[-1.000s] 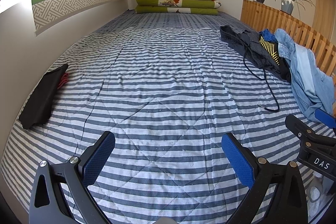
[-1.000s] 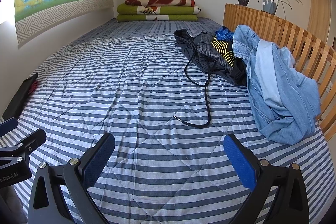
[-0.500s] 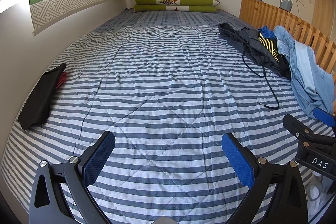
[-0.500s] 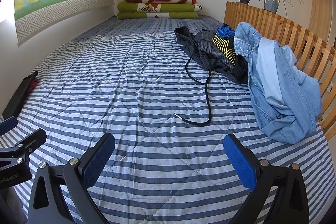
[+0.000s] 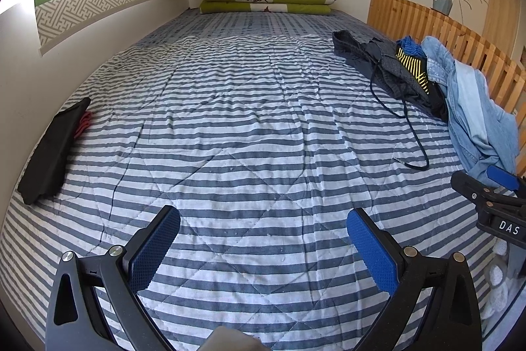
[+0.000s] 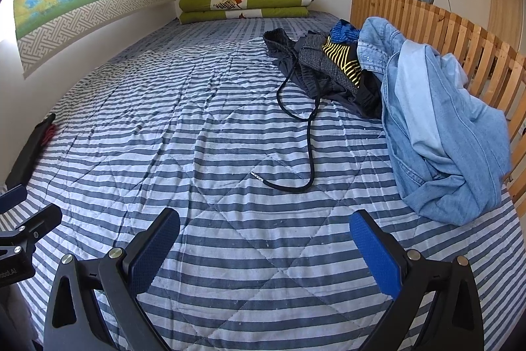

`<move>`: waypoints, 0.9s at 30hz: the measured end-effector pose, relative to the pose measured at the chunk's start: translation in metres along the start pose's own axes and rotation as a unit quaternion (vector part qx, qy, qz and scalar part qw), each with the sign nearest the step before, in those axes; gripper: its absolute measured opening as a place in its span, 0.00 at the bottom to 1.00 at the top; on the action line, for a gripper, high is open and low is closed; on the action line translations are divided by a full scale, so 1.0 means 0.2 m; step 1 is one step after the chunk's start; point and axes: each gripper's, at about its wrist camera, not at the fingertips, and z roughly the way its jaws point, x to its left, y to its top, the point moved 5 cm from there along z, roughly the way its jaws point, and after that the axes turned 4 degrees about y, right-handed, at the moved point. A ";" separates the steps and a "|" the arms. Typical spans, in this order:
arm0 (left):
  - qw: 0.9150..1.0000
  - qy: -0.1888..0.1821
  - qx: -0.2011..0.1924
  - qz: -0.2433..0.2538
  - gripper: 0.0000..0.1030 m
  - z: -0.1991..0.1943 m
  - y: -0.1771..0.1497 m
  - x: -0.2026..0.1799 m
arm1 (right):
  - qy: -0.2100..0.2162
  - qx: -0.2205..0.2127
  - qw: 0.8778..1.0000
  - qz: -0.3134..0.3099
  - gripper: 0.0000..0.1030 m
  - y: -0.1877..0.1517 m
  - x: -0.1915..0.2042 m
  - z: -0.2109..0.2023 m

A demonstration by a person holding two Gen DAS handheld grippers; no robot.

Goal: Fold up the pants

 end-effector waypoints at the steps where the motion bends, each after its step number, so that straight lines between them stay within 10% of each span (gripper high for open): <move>1: 1.000 -0.001 0.002 -0.002 1.00 0.01 0.00 0.00 | -0.002 0.000 1.000 0.001 0.99 0.01 -0.03 0.00; 19: 1.000 -0.018 -0.006 -0.024 0.99 0.01 0.09 0.09 | -0.162 0.040 0.986 -0.012 0.99 0.48 -0.82 0.12; 27: 0.999 -0.015 -0.012 -0.032 0.99 0.01 0.10 0.16 | -0.162 0.067 0.984 0.032 0.99 0.59 -0.97 0.32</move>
